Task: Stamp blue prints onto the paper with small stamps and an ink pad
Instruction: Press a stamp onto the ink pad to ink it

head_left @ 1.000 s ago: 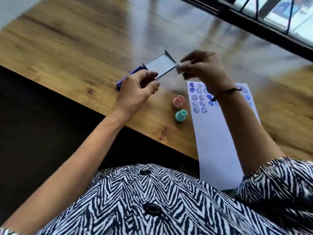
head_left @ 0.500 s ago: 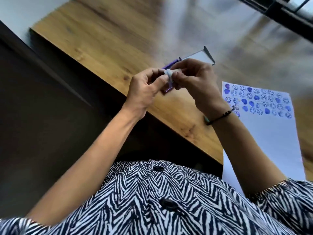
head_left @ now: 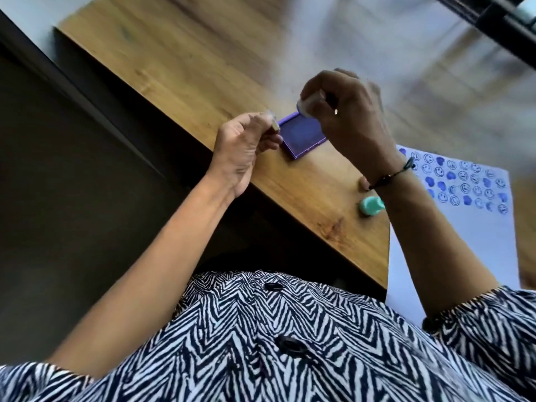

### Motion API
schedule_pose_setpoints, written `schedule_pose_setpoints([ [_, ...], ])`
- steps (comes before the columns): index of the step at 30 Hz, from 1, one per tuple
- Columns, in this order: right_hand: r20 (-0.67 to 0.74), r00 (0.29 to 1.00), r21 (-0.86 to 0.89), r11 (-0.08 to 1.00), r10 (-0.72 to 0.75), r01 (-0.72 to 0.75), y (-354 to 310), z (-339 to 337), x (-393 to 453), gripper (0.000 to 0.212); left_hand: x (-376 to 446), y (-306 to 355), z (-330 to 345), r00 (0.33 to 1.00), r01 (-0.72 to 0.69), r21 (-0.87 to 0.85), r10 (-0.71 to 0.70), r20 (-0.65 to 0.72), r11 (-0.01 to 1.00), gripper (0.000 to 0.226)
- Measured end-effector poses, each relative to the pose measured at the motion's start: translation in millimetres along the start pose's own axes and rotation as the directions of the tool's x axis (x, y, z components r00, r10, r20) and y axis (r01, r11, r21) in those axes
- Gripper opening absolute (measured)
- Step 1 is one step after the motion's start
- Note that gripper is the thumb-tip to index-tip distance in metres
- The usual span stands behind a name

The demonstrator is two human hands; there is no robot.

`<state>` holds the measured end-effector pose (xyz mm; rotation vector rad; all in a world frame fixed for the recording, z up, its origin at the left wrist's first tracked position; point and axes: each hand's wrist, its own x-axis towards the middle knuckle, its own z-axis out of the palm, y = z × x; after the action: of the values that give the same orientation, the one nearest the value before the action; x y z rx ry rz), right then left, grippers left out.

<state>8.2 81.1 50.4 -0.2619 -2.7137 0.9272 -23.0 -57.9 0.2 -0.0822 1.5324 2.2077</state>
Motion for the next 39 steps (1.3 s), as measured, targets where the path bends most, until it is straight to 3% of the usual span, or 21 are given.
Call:
schedule_pose_setpoints([
  [5, 0.151, 0.981, -0.344, 0.924, -0.119, 0.165, 14.4, 29.3, -9.8, 0.016, 2.3, -9.3, -0.7, 0.99, -0.119, 0.186, 0.13, -0.051, 0.975, 0.008],
  [7, 0.169, 0.977, -0.405, 0.895, -0.126, 0.186, 17.3, 37.8, -15.9, 0.014, 2.5, -11.0, -0.8, 0.989, -0.134, 0.255, 0.147, -0.032, 0.957, 0.005],
  [13, 0.193, 0.973, -0.319, 0.93, -0.126, 0.184, 14.6, 31.7, -4.0, 0.014, 0.2, -11.2, -2.1, 0.981, -0.172, 0.435, 0.193, -0.004, 0.884, 0.026],
  [20, 0.254, 0.962, -0.282, 0.944, -0.098, 0.17, 11.3, 27.9, 1.2, 0.018, -4.3, -9.8, 0.5, 0.977, -0.188, 0.504, 0.215, 0.004, 0.843, 0.024],
  [32, 0.236, 0.97, -0.276, 0.953, -0.056, 0.122, 11.7, 29.2, 5.3, 0.017, -2.2, -13.8, -1.8, 0.972, -0.218, 0.497, 0.232, 0.036, 0.84, 0.029],
  [36, 0.244, 0.969, -0.292, 0.951, -0.029, 0.102, 8.8, 32.5, 3.5, 0.016, -0.1, -15.3, -1.7, 0.972, -0.219, 0.486, 0.232, 0.034, 0.846, 0.019],
  [39, 0.155, 0.987, -0.145, 0.989, 0.029, -0.007, 12.9, 19.0, 4.4, 0.02, -0.2, -16.0, -1.1, 0.978, -0.202, 0.417, 0.205, 0.037, 0.886, 0.009],
])
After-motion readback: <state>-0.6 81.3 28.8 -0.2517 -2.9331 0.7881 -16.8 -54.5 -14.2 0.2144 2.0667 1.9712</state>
